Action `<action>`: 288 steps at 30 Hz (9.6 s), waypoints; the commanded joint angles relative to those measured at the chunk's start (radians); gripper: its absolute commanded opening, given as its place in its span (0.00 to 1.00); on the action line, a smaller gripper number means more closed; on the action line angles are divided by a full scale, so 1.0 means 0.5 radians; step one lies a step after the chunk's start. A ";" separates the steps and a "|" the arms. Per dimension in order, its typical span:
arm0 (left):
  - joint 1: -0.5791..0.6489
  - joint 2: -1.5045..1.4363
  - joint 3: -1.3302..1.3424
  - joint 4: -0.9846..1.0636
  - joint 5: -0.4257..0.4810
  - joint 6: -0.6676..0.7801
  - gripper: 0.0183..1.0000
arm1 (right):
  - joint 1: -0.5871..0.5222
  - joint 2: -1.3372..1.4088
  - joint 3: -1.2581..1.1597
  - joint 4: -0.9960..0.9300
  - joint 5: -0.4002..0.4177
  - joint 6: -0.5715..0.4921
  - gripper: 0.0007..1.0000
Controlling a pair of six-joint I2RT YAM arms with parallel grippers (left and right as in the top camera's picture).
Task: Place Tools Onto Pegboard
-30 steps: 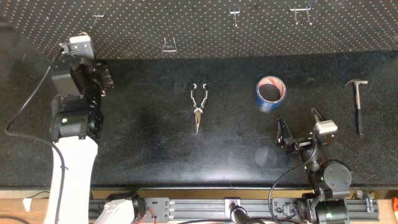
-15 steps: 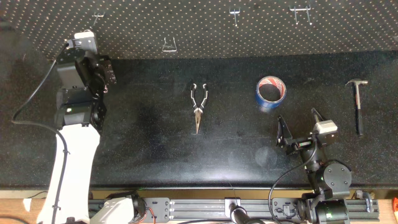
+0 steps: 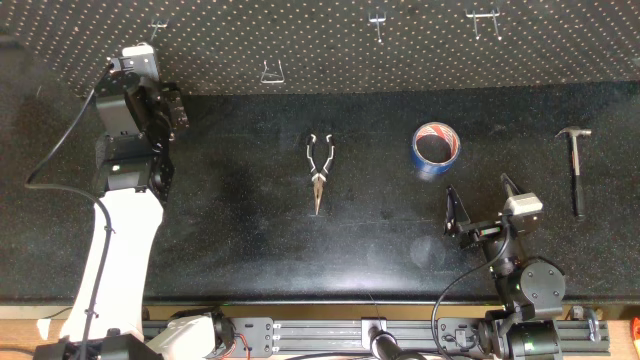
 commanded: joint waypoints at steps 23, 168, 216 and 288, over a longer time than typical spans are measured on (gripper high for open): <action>-0.099 0.332 0.026 0.452 -0.024 0.034 0.65 | 0.014 -0.014 -0.007 -0.010 0.002 0.023 0.97; -0.323 -2.319 -1.899 0.705 0.344 -0.323 1.00 | 0.014 -0.014 -0.007 -0.010 0.003 0.023 0.98; -0.362 -2.659 -1.899 0.147 0.325 -0.136 1.00 | 0.372 3.332 2.271 -1.170 -0.004 -0.129 0.08; -0.362 -2.659 -1.899 0.147 0.324 -0.136 1.00 | -1.358 3.556 2.098 -1.487 0.294 -1.467 0.42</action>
